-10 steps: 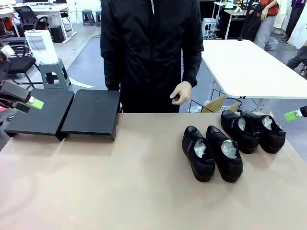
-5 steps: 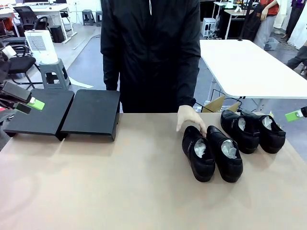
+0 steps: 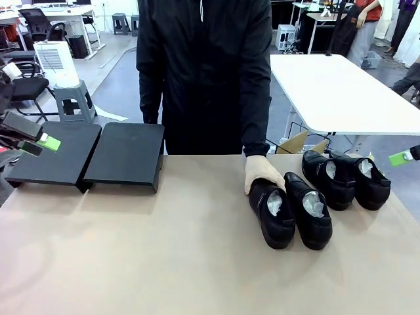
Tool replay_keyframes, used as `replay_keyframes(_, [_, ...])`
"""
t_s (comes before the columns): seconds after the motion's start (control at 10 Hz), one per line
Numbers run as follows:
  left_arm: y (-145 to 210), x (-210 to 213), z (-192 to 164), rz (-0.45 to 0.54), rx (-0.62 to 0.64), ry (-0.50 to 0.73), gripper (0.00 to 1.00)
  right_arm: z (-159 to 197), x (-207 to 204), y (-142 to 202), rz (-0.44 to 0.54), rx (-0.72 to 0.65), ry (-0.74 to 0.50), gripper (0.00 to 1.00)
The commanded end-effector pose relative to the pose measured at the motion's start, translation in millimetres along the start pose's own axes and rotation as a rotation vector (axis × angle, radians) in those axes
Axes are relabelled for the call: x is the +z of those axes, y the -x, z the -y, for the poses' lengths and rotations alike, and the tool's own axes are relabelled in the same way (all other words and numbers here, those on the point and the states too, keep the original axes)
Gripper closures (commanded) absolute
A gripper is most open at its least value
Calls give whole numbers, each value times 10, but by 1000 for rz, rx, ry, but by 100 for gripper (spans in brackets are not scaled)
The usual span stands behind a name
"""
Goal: Organize the shoes by placing them on the stand.
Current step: Pick up one Shoe and place it in the middle of the table.
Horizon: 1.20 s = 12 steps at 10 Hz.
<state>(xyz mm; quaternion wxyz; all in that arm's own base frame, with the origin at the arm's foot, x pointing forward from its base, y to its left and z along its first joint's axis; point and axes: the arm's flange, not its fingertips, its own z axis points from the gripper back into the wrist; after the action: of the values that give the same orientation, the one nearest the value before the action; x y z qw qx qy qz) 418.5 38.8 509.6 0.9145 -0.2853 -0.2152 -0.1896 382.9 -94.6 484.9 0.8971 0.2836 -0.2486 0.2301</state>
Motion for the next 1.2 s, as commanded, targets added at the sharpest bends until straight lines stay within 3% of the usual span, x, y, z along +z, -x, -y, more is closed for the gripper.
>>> replay_keyframes(0.0, [-2, 10, -8, 1, -10, 11, 0, -35, 53, -293, -3, -3, 105, 0])
replay_keyframes(0.2, [-2, 10, -8, 1, -10, 11, 0, -77, 78, -648, 4, -13, 267, 0])
replay_keyframes(0.5, [-2, 10, -8, 1, -10, 11, 0, -126, -300, -1125, -39, -7, 413, 0])
replay_keyframes(0.7, [-2, 10, -8, 1, -10, 11, 0, -115, -536, -1240, -106, 8, 445, 0])
replay_keyframes(0.8, [-2, 10, -8, 1, -10, 11, 0, -139, -329, -1091, -26, 23, 386, 0])
replay_keyframes(1.1, [-2, 10, -8, 1, -10, 11, 0, -139, -329, -1091, -26, 23, 386, 0])
